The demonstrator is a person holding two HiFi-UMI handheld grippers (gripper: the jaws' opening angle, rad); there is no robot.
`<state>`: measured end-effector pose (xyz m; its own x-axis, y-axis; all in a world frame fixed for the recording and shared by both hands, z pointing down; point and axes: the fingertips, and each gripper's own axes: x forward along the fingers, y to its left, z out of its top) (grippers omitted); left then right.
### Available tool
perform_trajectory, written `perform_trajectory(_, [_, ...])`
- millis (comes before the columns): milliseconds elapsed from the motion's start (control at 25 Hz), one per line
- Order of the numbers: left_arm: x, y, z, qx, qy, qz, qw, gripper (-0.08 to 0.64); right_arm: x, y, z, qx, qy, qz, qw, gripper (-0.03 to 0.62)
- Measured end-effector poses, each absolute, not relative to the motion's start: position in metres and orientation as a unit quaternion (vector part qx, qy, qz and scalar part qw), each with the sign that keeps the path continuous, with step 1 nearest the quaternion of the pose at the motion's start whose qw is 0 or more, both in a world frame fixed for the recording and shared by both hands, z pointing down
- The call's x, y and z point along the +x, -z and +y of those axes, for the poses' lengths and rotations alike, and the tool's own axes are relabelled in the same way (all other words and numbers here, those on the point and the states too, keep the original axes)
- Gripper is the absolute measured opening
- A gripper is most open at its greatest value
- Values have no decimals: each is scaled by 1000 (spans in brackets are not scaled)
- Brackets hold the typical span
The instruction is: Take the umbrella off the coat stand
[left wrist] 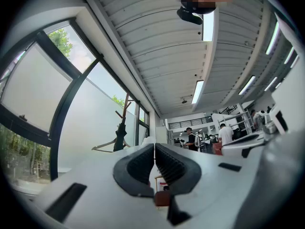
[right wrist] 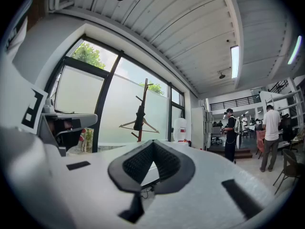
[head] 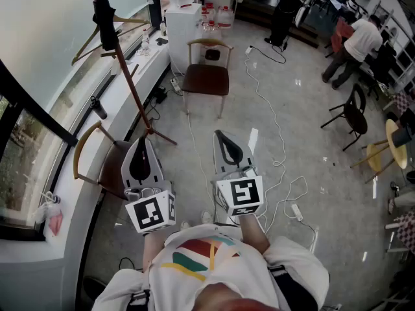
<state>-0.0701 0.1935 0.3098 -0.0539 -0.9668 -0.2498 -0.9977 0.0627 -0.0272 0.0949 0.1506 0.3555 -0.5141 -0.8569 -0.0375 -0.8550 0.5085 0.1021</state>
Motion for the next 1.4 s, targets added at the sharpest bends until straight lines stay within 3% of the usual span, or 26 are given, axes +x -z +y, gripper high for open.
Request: perform_trajectory(1400, [-30,-335,124,-671,-74,732,87,11,119,-406,86,429,14,-903,11,0])
